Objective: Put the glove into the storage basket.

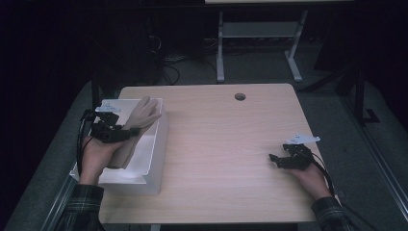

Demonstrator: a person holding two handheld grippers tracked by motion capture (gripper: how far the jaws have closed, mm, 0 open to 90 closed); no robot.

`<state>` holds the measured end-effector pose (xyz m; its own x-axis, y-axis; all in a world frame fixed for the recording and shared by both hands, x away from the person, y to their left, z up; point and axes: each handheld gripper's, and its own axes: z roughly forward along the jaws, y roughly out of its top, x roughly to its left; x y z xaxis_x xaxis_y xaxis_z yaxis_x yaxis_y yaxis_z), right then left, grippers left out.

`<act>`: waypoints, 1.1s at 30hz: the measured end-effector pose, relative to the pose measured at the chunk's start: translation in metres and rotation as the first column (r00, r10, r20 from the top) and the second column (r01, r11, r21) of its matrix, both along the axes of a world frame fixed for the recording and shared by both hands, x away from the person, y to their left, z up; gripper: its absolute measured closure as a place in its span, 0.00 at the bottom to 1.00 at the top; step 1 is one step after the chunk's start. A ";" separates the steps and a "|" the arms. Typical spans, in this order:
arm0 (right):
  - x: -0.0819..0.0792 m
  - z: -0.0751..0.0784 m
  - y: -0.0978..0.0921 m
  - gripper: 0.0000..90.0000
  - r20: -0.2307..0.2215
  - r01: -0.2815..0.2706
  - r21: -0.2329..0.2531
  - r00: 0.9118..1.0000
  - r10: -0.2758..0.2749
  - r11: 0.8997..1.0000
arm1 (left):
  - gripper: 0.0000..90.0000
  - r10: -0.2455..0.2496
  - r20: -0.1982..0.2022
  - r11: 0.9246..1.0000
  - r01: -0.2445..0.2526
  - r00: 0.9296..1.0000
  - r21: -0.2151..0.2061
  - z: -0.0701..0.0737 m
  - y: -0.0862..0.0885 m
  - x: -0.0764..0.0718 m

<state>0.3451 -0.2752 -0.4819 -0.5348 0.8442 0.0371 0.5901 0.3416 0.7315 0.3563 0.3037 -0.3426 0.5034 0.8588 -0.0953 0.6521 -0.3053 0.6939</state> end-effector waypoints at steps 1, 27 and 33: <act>0.000 0.000 0.000 0.28 0.000 0.000 0.000 1.000 0.000 1.000 | 0.73 0.000 0.000 1.000 0.000 1.000 0.000 0.000 0.000 0.000; 0.000 0.000 0.000 0.28 0.003 -0.001 0.000 1.000 0.001 1.000 | 0.58 0.022 -0.135 0.992 -0.005 0.991 0.126 -0.084 0.000 0.011; 0.000 0.000 0.000 0.28 0.006 -0.001 -0.002 1.000 0.001 1.000 | 0.29 0.014 -0.139 0.992 0.003 0.990 0.128 -0.087 -0.002 0.012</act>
